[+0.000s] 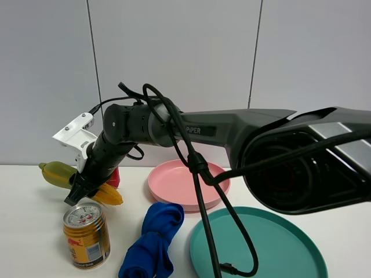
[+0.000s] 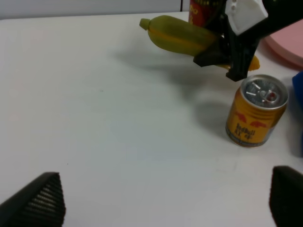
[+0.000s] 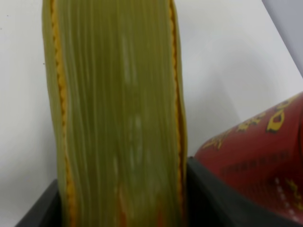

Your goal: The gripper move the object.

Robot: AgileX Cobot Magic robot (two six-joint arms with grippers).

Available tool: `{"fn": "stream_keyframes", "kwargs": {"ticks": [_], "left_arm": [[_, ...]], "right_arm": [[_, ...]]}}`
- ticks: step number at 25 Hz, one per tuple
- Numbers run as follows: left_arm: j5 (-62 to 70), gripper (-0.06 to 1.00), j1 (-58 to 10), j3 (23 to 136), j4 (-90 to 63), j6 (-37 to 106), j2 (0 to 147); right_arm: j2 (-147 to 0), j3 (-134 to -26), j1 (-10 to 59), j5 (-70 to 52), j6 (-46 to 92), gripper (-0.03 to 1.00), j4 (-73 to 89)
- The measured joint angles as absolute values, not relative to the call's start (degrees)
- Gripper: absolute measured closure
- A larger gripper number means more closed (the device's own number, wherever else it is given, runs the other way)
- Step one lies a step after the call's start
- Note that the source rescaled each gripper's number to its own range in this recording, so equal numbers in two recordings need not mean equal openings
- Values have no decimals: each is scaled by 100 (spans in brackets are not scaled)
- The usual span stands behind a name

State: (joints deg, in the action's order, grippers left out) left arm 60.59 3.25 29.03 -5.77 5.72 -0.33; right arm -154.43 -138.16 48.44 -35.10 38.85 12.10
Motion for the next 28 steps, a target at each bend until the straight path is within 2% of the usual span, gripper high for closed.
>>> {"fn": "stream_keyframes", "kwargs": {"ticks": [6,12,14,22,28], "left_arm": [[6059,-6,325,2903,-577,572,-33],[6059,-6,325,2903,-577,572,-33],[6059,-6,325,2903,-577,572,-33],[6059,-6,325,2903,-577,572,-33],[6059,-6,325,2903,-577,572,-33]], "right_arm": [[-15443,-13816,4844,-3545,3874,91,1190],[-15443,-13816,4844,-3583,3846,66,1150],[-15443,-13816,4844,-3583,3825,62,1120],[-15264,-13816,4844,-3694,3826,60,1063],[-14346,-13816,4844,-4181,3826,60,1012]]}}
